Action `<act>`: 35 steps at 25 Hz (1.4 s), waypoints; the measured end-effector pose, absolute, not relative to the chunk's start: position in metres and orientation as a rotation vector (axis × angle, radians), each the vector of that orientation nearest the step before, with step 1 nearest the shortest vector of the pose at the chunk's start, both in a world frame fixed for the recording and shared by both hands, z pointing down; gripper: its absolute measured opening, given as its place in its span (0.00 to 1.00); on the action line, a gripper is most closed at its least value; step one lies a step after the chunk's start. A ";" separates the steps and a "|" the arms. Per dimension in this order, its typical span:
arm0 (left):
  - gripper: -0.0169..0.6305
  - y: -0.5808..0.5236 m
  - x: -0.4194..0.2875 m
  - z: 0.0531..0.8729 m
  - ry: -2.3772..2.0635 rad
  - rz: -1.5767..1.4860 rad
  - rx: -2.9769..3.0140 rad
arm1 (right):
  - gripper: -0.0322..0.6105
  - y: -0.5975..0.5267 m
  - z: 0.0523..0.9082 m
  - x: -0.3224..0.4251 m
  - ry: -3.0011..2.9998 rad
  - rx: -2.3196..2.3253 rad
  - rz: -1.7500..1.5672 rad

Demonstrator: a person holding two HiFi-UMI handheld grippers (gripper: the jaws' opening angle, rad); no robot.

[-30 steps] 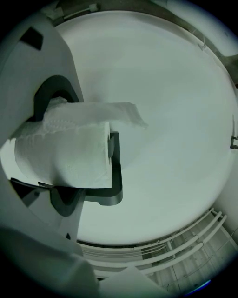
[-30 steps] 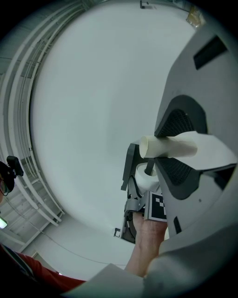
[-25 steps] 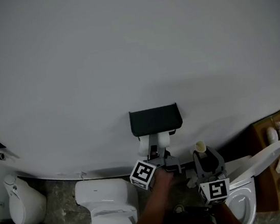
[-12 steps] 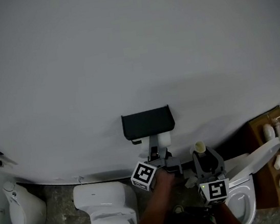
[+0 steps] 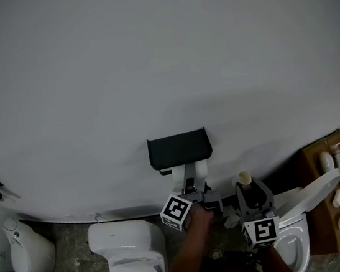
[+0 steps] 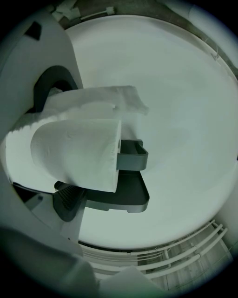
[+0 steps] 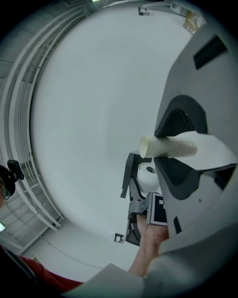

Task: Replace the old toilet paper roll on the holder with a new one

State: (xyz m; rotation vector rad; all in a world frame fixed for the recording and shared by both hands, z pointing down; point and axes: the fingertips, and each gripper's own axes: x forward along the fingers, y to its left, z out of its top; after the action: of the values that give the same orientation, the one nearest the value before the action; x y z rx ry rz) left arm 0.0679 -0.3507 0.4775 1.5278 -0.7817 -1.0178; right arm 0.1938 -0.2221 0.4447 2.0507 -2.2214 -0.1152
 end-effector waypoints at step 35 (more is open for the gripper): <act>0.82 -0.312 0.180 0.479 -0.565 -0.845 1.598 | 0.29 -0.203 0.454 0.250 -2.124 2.170 -0.077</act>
State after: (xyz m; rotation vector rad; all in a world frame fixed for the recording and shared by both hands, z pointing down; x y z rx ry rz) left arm 0.1803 -0.3121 0.4794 1.5980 -0.5646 -0.8451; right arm 0.2501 -0.2033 0.4539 2.1696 -2.1235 -0.0770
